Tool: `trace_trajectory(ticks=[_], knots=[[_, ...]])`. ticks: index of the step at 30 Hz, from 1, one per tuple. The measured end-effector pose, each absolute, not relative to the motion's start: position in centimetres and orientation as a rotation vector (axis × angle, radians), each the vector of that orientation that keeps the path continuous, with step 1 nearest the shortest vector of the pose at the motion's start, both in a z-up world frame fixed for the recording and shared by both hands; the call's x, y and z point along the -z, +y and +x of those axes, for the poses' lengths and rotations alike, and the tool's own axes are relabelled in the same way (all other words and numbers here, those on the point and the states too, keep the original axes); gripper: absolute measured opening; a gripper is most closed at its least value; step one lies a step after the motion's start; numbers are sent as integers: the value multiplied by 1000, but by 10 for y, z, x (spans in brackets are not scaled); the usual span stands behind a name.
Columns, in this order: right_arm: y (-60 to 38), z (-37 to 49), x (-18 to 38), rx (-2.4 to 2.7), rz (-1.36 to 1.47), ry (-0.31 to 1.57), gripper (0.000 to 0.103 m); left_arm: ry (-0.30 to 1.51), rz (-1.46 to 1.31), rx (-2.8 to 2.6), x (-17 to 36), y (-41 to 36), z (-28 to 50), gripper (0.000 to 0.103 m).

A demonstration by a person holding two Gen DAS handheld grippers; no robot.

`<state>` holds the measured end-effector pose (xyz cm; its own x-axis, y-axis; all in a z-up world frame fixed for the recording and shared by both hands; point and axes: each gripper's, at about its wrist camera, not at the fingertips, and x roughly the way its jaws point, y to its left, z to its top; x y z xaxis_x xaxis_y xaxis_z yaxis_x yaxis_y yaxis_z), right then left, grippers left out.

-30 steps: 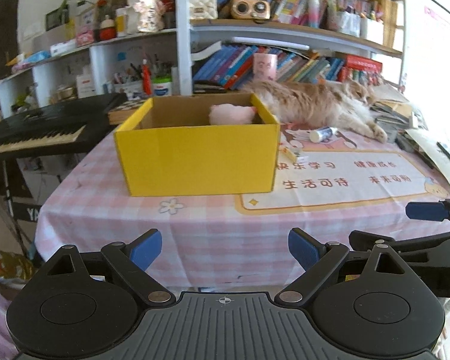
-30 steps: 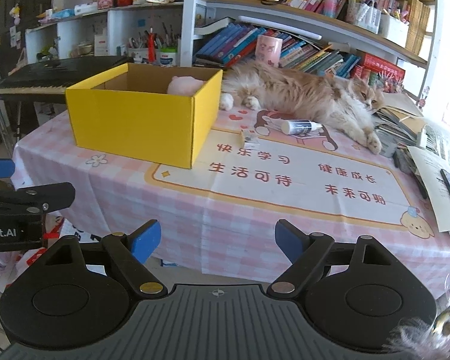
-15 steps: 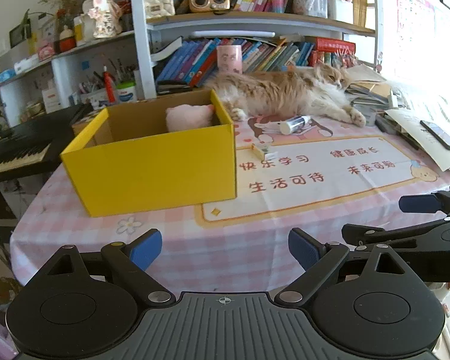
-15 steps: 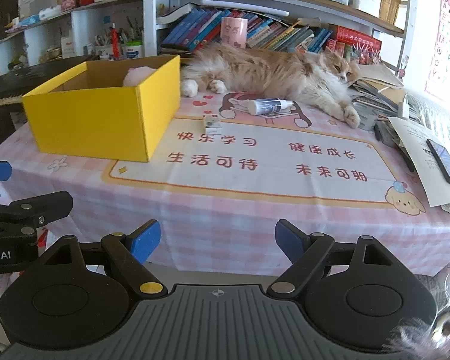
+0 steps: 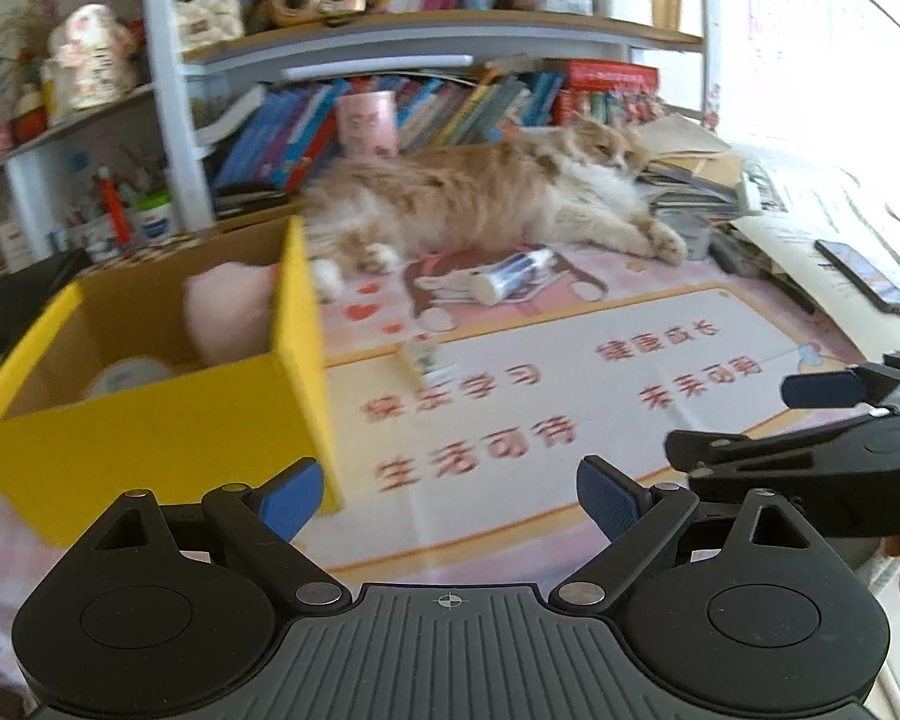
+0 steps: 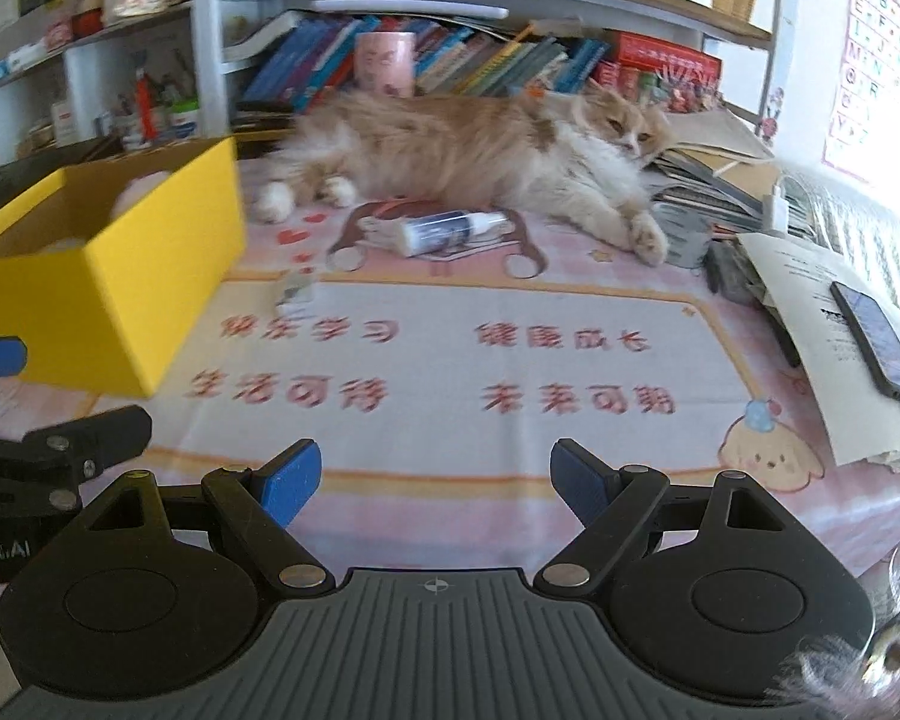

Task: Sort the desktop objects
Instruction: 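Withdraw both tools from the box back over the table, then grasp the white medicine box with the left tool while the right tool reaches the spray bottle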

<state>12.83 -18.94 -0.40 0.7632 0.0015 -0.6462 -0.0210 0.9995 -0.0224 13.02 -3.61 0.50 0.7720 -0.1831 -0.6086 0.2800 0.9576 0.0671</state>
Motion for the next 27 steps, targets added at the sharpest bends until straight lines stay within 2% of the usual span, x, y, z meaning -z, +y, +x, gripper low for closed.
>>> trace_trajectory(ticks=[27], knots=[[-275,257,5,-122,-21,725,82,703,137,105,12,-107,240,92]])
